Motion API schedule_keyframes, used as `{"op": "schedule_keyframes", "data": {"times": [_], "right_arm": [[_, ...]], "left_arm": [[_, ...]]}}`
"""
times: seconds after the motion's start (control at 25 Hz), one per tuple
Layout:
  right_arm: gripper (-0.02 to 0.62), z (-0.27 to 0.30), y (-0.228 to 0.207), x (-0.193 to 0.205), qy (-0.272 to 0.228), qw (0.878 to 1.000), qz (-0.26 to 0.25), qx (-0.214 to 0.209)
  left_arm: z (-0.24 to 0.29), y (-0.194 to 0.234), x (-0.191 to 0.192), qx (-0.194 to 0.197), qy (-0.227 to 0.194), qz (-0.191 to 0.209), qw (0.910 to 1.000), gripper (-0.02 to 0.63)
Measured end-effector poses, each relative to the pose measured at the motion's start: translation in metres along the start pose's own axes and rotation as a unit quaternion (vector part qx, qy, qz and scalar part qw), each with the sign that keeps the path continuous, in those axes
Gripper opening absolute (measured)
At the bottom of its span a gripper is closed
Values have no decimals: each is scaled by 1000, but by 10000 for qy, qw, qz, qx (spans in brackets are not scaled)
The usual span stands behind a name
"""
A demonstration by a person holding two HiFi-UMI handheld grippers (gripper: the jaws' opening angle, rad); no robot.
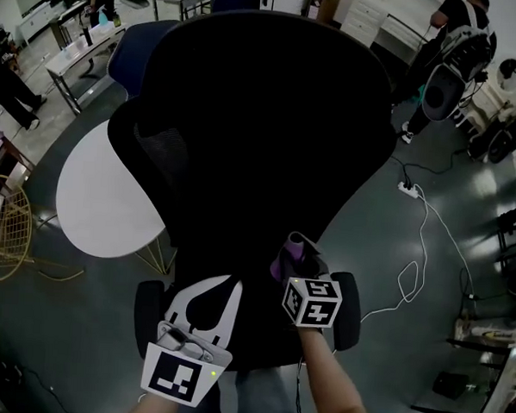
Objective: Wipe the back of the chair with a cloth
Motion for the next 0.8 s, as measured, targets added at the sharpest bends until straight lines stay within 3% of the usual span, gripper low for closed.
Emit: {"op": "schedule_keyframes", "data": {"times": [0.24, 0.48, 0.8], "right_arm": [[127, -45, 51, -47, -390, 9978, -345, -405], [127, -88, 101, -81, -913, 9919, -640, -612], [127, -141, 147, -121, -1491, 9816, -882, -808]], "left_arm": [[-9, -4, -35, 97, -216, -59, 9997, 12], [-18, -1, -62, 320, -528, 102, 9980, 12], [-30, -1, -91, 642, -614, 255, 9957, 12]]}}
Point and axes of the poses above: the fingertips, and each gripper's own axes: z forward along the fingers, y to its left, x out of its underside, the point moved 8 cm from there along -z, backward along the fingers, and after that the axes turned 15 degrees about -x, right-handed, at the moved point
